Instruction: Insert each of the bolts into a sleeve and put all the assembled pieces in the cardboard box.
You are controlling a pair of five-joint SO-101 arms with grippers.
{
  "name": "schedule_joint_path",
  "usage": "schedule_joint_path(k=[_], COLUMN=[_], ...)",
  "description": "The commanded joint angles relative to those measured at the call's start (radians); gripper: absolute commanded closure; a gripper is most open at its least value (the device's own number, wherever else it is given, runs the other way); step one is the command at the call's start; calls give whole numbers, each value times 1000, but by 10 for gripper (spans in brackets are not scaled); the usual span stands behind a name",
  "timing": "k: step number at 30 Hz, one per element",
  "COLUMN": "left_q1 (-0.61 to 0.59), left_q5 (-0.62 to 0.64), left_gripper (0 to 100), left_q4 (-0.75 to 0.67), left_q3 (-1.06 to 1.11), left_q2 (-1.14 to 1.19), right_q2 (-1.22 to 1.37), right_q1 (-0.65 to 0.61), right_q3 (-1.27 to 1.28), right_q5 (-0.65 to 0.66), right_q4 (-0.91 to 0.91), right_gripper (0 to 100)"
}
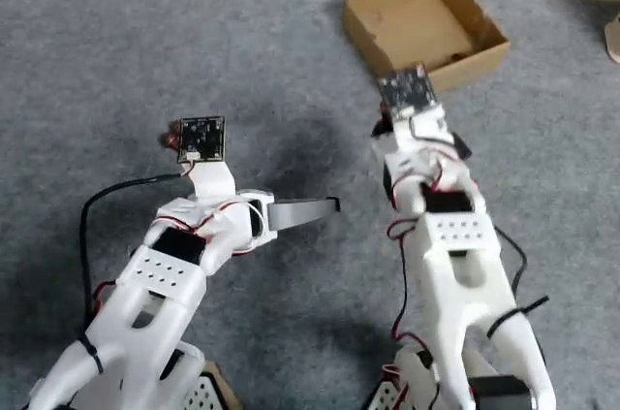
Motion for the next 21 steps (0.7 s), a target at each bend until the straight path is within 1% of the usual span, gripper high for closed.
schedule_joint_path(k=[1,10,12,16,21], left_q1=[-10,-10,-10,-8,-10], left_q5=[-11,-12,-14,-78,-77], left_gripper=[359,359,359,359,359], left_q4=[-23,-23,-23,-25,-51], left_q3=[2,5,5,-5,-77], left_q2=[-22,-22,-22,28,159], right_q2=[107,556,645,837,1086], right_q1=[27,54,54,54,54], right_q3=[-203,-667,-817,-1141,-1547], right_q5=[37,38,40,40,41], right_q4=[33,62,125,257,406], right_gripper=[993,993,993,993,993])
